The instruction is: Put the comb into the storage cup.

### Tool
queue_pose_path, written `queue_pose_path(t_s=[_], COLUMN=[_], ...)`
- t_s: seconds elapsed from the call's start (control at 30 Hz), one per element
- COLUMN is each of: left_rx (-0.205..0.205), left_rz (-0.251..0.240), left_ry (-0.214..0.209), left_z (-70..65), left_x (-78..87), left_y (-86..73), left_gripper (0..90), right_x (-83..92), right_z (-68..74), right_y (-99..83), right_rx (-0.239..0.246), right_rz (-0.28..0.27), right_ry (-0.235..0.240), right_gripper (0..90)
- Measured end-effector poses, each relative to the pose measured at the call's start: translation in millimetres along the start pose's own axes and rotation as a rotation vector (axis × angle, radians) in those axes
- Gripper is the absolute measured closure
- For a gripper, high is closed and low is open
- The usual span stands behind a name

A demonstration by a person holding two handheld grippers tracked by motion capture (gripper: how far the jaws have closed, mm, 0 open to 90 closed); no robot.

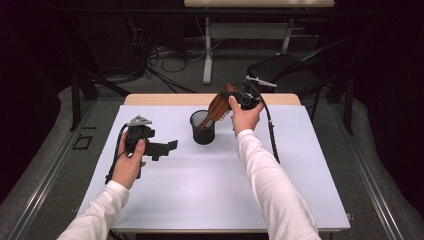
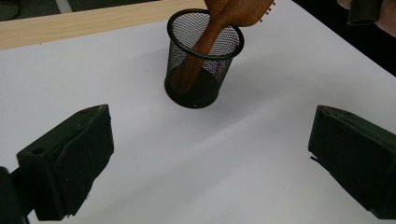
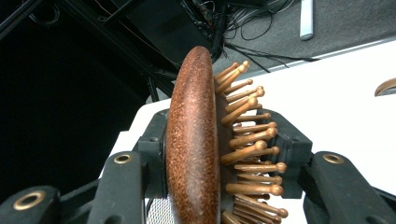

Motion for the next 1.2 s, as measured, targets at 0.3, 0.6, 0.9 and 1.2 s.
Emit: queue_pose_path(t_s=[0.3, 0.6, 0.9, 1.2], left_rx=[0.0, 0.007, 0.004, 0.0], left_rz=[0.001, -0.001, 0.002, 0.003], left_ry=[0.002, 0.0, -0.001, -0.003], left_z=[1.4, 1.1, -0.9, -2.2], left_x=[0.0, -1.3, -2.7, -3.3], left_y=[-0.6, -1.1, -2.0, -1.8], left_gripper=[0.4, 0.4, 0.4, 0.4], right_x=[-1.7, -1.3, 0.3, 1.6], right_z=[-1.2, -3.4, -4.8, -6.1], right_y=[-2.0, -2.4, -2.0, -2.3], right_rx=[0.002, -0.005, -0.003, -0.023], right_rz=[0.003, 0.006, 0.021, 0.024], right_ry=[-0.005, -0.005, -0.002, 0.014], right_gripper=[48.9, 48.5, 47.1, 45.5])
Point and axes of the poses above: each handheld gripper's, and its own axes: x roughly backward along the jaws, y roughly out of its top, z roughly to its left, the point moved 5 cm from there along -x, roughly forward along the jaws, and after that the axes turned 15 degrees about y, right-handed, at the moved point
